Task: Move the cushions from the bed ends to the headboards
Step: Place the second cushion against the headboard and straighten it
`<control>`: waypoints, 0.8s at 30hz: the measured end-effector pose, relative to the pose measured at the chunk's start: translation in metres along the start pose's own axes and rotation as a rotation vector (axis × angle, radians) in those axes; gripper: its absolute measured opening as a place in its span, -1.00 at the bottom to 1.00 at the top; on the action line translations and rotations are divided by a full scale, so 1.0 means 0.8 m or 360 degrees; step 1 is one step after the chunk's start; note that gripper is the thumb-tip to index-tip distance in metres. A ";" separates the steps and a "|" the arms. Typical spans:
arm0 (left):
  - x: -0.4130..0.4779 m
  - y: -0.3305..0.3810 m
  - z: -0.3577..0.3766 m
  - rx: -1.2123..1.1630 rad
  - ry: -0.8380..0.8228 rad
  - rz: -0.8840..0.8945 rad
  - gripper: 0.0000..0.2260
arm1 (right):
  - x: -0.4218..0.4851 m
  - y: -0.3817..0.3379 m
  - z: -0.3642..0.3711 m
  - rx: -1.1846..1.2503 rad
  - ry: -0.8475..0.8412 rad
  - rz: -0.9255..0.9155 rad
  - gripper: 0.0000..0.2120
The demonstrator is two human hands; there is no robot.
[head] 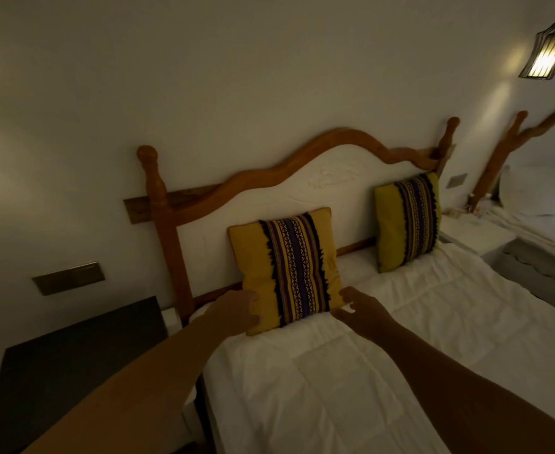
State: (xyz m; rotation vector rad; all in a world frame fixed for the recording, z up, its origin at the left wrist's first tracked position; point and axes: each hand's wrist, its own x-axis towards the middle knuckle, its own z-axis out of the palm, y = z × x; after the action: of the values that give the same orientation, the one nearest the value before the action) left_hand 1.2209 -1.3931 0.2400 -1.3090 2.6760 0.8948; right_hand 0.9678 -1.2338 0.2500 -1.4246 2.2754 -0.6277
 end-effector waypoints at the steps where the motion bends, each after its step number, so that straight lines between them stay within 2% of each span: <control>1: 0.001 -0.001 -0.001 0.0002 0.0004 -0.0004 -0.39 | 0.002 0.001 0.001 0.0000 -0.0002 0.0006 -0.49; 6: 0.009 -0.008 0.000 0.0018 0.0048 0.0005 -0.36 | 0.015 0.006 0.003 0.0019 -0.0028 0.0017 -0.46; 12: 0.046 -0.027 0.006 -0.0154 0.0057 -0.0063 -0.38 | 0.067 0.017 0.017 0.0094 -0.0035 0.0105 -0.48; 21: 0.191 -0.087 0.012 -0.0360 0.0003 -0.0168 -0.48 | 0.218 0.057 0.051 0.0163 -0.0071 0.0338 -0.46; 24: 0.249 -0.109 0.019 -0.0507 -0.0030 -0.0273 -0.60 | 0.274 0.083 0.064 0.0221 -0.0097 0.0433 -0.45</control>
State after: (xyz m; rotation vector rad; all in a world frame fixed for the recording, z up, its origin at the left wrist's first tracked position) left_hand 1.1529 -1.5696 0.1322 -1.5486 2.4312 1.3411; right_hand 0.8563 -1.4155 0.1528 -1.0331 2.2745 -0.6315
